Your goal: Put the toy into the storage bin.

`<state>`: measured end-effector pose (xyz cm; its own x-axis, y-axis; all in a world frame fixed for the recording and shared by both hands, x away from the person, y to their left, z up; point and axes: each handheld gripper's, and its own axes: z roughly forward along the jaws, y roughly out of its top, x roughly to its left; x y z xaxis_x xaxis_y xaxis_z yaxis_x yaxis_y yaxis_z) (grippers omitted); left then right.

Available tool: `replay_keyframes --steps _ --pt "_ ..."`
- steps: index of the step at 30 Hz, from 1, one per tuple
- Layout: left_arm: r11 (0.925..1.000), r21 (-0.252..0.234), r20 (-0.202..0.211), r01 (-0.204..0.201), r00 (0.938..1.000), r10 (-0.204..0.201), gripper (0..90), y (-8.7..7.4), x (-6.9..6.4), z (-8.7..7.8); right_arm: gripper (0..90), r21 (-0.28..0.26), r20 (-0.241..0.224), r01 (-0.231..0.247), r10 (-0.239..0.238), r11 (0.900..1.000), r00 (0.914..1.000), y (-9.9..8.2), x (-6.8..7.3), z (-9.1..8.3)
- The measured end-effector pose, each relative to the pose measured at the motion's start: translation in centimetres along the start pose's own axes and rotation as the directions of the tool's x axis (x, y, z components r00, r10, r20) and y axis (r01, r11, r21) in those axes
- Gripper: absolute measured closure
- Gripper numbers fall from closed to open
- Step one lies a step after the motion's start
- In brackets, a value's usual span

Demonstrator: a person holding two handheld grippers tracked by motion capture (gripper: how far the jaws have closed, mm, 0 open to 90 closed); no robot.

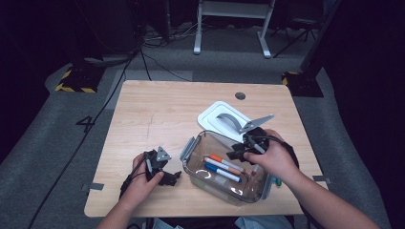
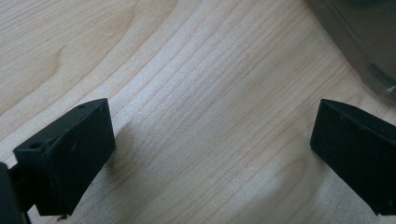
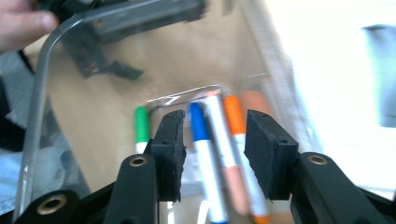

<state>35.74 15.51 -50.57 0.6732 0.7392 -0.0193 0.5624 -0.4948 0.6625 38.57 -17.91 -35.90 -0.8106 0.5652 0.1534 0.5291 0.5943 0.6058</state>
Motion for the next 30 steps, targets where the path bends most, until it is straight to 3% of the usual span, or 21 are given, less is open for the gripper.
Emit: replay_keyframes --steps 6,13,18,22,27,28,29,30 --pt "1.0000 0.000 0.000 0.000 1.0000 0.000 0.2 0.0 0.0 0.0 59.1 -0.064 0.086 -0.083 0.088 0.9945 0.9923 -1.3 -3.0 -3.4" --pt "1.0000 0.000 0.001 0.000 1.0000 0.000 0.2 0.0 0.0 0.0 59.4 -0.094 0.177 -0.171 0.185 0.9808 0.9667 -3.9 -6.2 -5.7" --pt "1.0000 0.000 0.001 0.000 1.0000 0.000 0.2 0.0 0.0 0.0 59.3 -0.108 0.232 -0.227 0.246 0.9679 0.9411 -5.9 -8.4 -6.3" --pt "1.0000 0.000 0.001 0.000 1.0000 0.000 0.2 0.0 0.0 0.0 59.5 -0.104 0.278 -0.274 0.292 0.9562 0.9152 -8.0 -10.3 -6.4" --pt "1.0000 0.000 0.000 0.000 1.0000 0.000 0.2 0.0 0.0 0.0 59.3 -0.092 0.318 -0.345 0.356 0.9342 0.8790 -10.7 -12.1 -6.0" --pt "1.0000 0.000 0.000 0.000 1.0000 0.000 0.2 0.0 0.0 0.0 59.3 -0.092 0.318 -0.345 0.356 0.9342 0.8790 -10.7 -12.1 -6.0" --pt "1.0000 0.000 0.000 0.000 1.0000 0.000 0.2 0.0 0.0 0.0 59.3 -0.086 0.328 -0.373 0.380 0.9237 0.8648 -11.8 -12.8 -5.7" --pt "1.0000 0.000 0.000 0.000 1.0000 0.000 0.2 0.0 0.0 0.0 59.3 -0.083 0.337 -0.382 0.387 0.9204 0.8585 -12.2 -13.0 -5.6"
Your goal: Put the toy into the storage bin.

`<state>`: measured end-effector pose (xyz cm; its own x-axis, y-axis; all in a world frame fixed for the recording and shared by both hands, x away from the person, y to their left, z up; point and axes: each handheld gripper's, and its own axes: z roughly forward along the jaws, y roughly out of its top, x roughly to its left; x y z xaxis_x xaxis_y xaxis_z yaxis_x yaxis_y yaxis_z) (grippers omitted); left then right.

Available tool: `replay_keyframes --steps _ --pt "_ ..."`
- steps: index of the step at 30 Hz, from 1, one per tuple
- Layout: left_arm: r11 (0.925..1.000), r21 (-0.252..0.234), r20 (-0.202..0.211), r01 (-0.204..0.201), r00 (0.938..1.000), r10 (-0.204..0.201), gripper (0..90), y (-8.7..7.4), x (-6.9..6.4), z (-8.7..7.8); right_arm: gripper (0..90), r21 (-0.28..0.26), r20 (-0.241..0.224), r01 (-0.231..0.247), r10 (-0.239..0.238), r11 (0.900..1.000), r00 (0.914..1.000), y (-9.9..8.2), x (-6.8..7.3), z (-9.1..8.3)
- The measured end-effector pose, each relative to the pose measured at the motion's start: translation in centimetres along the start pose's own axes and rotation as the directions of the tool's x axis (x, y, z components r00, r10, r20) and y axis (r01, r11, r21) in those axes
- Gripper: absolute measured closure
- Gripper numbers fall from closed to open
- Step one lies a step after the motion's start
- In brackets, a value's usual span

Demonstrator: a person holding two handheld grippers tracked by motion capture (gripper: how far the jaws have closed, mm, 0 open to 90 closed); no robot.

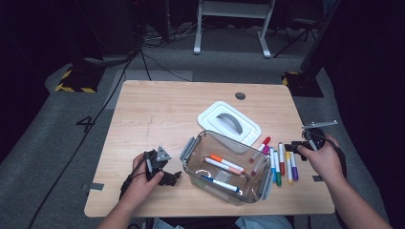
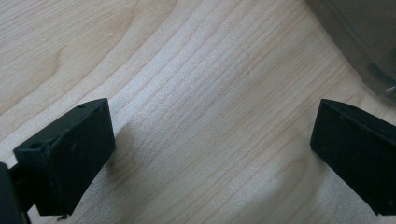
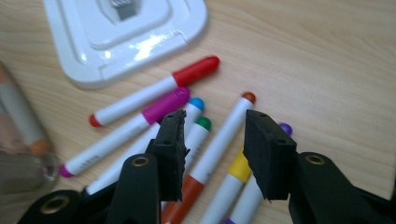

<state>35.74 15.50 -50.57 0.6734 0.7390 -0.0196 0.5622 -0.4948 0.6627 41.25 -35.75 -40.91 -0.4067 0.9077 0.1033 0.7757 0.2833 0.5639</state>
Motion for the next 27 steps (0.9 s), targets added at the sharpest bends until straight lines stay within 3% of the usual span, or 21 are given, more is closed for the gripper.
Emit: replay_keyframes --steps 12,19,23,27 --pt "1.0000 0.000 0.000 0.000 1.0000 0.000 0.2 0.0 0.0 0.0 59.5 0.098 0.066 -0.099 0.093 0.9903 0.9935 -3.5 -3.7 2.7" --pt "1.0000 0.001 -0.001 -0.003 1.0000 0.003 0.2 0.0 0.0 0.0 60.6 0.110 0.058 -0.122 0.116 0.9864 0.9916 -4.0 -4.0 3.4" --pt "1.0000 0.000 0.000 0.000 1.0000 0.000 0.2 0.0 0.0 0.0 65.6 0.138 0.093 -0.119 0.107 0.9832 0.9899 -4.2 -4.2 3.8" --pt "1.0000 0.000 0.000 0.000 1.0000 0.000 0.2 0.0 0.0 0.0 71.8 0.131 0.118 -0.138 0.123 0.9817 0.9854 -4.2 -4.6 3.8"
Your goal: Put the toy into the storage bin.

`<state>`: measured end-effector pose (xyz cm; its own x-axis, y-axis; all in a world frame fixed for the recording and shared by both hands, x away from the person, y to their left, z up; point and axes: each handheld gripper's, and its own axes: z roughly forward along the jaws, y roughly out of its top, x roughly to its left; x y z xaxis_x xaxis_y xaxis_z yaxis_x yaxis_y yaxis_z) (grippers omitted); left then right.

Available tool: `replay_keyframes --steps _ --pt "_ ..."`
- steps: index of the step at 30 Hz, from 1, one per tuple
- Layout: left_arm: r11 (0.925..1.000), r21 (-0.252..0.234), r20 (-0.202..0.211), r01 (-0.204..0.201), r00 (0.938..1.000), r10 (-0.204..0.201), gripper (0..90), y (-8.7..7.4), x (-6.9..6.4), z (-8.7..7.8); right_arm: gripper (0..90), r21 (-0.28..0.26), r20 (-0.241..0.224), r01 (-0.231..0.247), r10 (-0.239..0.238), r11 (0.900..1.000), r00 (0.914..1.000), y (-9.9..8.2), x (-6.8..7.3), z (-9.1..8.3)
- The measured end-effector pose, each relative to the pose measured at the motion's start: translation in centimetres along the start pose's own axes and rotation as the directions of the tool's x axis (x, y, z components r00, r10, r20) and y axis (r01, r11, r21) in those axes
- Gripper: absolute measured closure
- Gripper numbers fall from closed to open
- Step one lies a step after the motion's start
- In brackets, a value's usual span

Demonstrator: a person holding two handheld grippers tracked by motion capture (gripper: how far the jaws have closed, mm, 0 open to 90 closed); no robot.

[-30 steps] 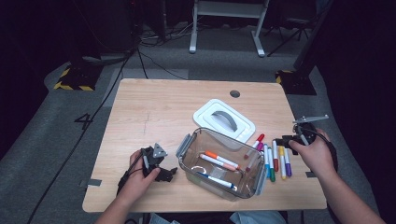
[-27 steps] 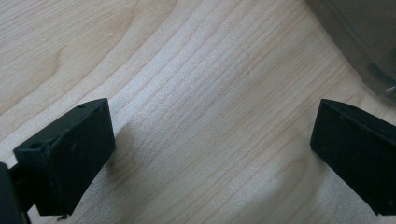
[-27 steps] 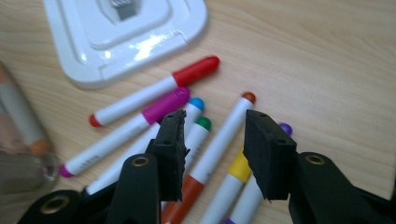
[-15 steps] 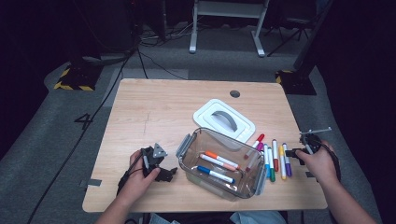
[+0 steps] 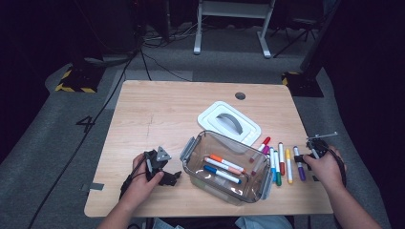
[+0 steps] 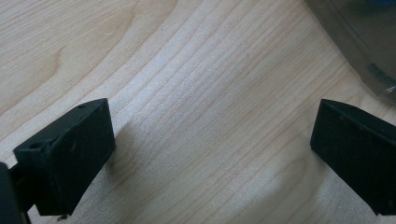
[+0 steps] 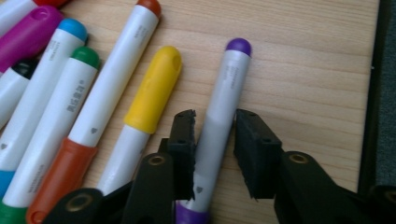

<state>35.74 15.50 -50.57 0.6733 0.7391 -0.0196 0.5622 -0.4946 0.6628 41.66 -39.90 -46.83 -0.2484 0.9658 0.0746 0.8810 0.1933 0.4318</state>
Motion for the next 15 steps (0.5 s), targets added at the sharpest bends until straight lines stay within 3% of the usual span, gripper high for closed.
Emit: replay_keyframes --steps 4,10,15 --pt "1.0000 0.000 0.000 0.000 1.0000 0.000 0.2 0.0 0.0 0.0 76.7 0.009 0.024 -0.010 0.010 0.9999 0.9997 0.1 -0.3 -0.1" --pt "1.0000 0.000 0.000 0.001 1.0000 -0.001 0.2 0.0 0.0 0.0 76.8 -0.024 -0.004 -0.043 0.043 0.9988 0.9991 0.3 -0.6 -0.4" --pt "1.0000 0.002 0.002 -0.001 1.0000 0.001 0.2 0.0 0.0 0.0 76.9 -0.096 -0.034 -0.032 0.029 0.9948 0.9990 1.6 0.1 -3.0"
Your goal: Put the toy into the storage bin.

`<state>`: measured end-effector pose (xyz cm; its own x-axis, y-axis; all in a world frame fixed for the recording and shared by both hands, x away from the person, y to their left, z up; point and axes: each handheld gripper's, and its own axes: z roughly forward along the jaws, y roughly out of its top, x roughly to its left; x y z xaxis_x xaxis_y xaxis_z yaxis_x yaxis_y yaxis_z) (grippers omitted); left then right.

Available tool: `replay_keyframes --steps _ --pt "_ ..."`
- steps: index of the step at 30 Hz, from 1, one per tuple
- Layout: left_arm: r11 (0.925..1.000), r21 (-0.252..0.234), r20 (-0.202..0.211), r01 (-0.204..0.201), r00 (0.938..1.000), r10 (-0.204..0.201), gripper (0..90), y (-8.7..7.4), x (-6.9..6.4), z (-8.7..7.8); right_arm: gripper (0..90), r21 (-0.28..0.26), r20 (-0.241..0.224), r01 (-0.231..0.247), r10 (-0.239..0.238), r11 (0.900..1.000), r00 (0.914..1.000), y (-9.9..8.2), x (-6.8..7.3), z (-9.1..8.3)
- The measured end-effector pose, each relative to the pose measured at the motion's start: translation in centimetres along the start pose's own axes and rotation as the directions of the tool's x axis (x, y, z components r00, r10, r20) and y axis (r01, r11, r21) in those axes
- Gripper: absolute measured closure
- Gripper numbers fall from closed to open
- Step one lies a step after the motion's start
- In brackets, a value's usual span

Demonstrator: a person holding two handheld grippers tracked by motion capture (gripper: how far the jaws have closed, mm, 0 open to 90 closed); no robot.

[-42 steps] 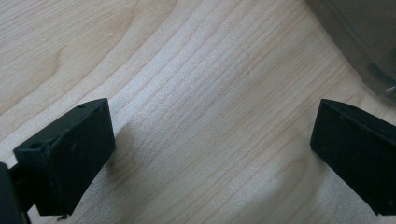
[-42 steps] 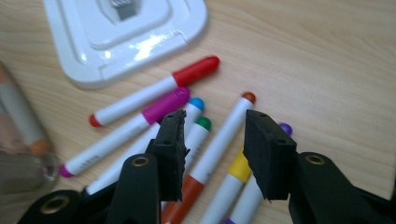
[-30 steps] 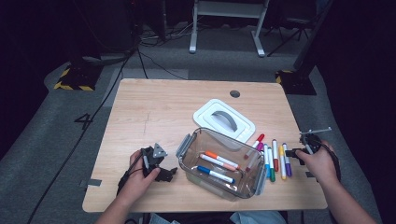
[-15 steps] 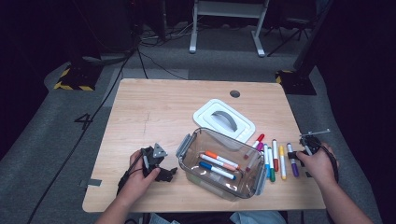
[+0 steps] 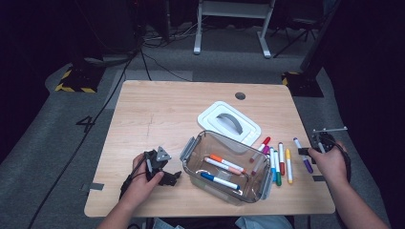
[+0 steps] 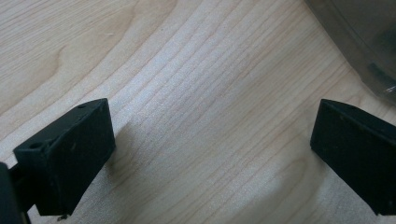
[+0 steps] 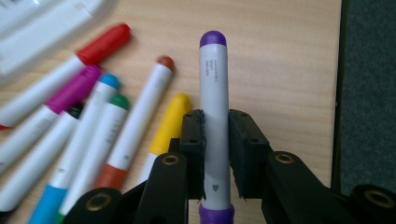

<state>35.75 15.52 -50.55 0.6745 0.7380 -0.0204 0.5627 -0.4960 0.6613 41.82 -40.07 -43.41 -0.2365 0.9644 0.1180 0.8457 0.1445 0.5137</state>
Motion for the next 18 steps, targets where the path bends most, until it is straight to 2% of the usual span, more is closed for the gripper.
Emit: replay_keyframes --steps 5,6,7,9,13,18 --pt "1.0000 0.000 0.000 0.000 1.0000 0.000 0.2 0.0 0.0 0.0 76.8 -0.056 -0.041 0.052 -0.054 0.9971 0.9977 1.7 1.8 -2.5" --pt "1.0000 0.000 0.000 0.000 1.0000 0.000 0.2 0.0 0.0 0.0 76.8 -0.056 -0.041 0.052 -0.054 0.9971 0.9977 1.7 1.8 -2.5" --pt "1.0000 0.000 0.000 0.000 1.0000 0.000 0.2 0.0 0.0 0.0 76.9 -0.074 -0.054 0.082 -0.087 0.9938 0.9948 2.4 2.9 -3.5" --pt "1.0000 0.000 0.000 0.000 1.0000 0.000 0.2 0.0 0.0 0.0 76.8 -0.086 -0.070 0.102 -0.108 0.9910 0.9917 2.9 3.7 -4.2" --pt "1.0000 0.000 0.000 0.000 1.0000 0.000 0.2 0.0 0.0 0.0 76.8 -0.109 -0.108 0.147 -0.159 0.9830 0.9813 4.0 5.8 -5.4" --pt "1.0000 -0.002 -0.002 0.001 1.0000 -0.001 0.2 0.0 0.0 0.0 76.8 -0.136 -0.152 0.214 -0.234 0.9672 0.9603 4.8 8.4 -6.5"
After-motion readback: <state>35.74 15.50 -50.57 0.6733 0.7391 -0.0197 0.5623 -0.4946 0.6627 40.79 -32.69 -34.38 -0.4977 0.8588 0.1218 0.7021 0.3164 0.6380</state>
